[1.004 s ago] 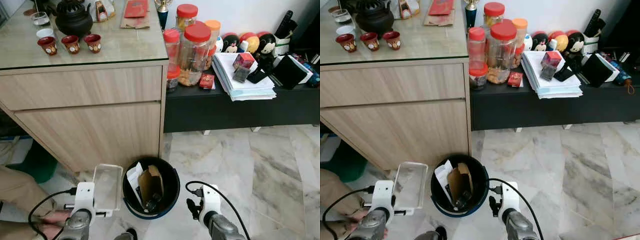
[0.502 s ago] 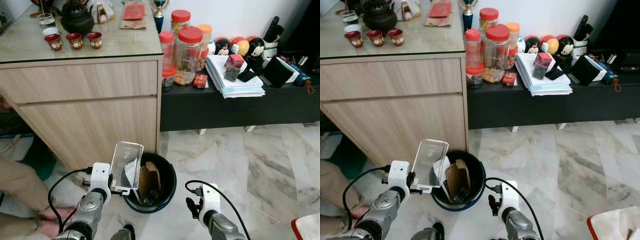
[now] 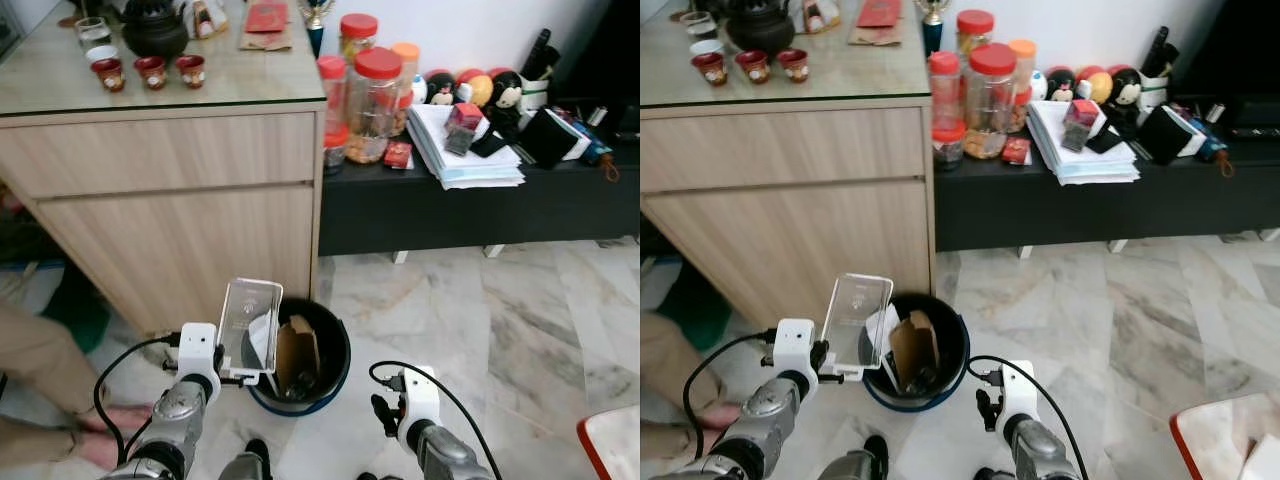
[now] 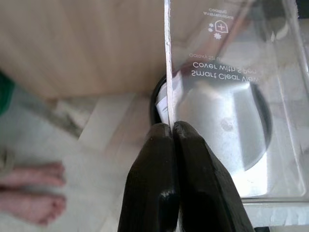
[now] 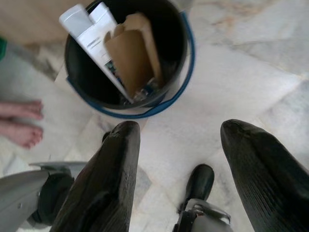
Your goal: Picking trash to rubbish bin
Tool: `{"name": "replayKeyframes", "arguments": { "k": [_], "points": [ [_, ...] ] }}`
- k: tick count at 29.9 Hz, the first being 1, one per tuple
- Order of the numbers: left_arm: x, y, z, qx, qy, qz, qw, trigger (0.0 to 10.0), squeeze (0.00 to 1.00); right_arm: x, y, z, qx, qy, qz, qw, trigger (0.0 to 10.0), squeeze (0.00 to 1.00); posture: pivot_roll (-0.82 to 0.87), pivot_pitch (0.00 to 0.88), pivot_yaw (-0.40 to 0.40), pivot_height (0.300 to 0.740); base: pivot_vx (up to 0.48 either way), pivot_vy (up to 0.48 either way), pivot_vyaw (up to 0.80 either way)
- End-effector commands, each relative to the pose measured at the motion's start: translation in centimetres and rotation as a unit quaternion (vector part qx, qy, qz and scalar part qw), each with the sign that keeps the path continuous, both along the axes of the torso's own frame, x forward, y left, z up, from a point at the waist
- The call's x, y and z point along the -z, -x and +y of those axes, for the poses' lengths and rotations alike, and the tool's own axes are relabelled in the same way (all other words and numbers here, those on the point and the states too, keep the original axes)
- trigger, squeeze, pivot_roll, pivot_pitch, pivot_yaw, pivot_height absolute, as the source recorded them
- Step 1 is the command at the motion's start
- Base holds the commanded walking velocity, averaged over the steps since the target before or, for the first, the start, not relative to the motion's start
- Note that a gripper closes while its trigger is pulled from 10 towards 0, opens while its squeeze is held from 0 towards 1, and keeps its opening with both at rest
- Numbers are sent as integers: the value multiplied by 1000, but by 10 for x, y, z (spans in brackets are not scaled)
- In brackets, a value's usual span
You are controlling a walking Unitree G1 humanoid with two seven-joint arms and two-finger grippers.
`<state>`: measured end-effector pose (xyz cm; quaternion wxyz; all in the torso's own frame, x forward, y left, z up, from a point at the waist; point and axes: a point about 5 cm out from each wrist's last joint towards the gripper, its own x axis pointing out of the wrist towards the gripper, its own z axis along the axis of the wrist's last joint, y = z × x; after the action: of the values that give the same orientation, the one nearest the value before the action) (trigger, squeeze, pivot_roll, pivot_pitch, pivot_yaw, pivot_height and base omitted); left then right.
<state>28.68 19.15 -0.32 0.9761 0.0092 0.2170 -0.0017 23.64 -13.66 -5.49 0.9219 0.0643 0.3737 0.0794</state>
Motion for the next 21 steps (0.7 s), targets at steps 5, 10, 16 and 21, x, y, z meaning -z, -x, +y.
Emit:
{"name": "replayKeyframes", "arguments": {
  "k": [5,10,16,21],
  "points": [
    [4,6,8,-19,-10,7,1000,10000,0,0,0,0,1,-1,2,1000,10000,0,139,193,-44,740,297,0,0],
    [4,5,9,-21,-12,7,1000,10000,0,0,0,0,-3,3,1,1000,10000,0,139,193,-44,740,307,0,0],
    [4,6,9,-22,-11,7,1000,10000,0,1,1,0,-3,3,2,1000,10000,0,139,195,-45,740,315,0,0],
    [4,6,9,-22,-12,8,1000,10000,0,0,0,0,-3,3,1,1000,10000,0,139,194,-46,740,330,0,0]
  ]
}}
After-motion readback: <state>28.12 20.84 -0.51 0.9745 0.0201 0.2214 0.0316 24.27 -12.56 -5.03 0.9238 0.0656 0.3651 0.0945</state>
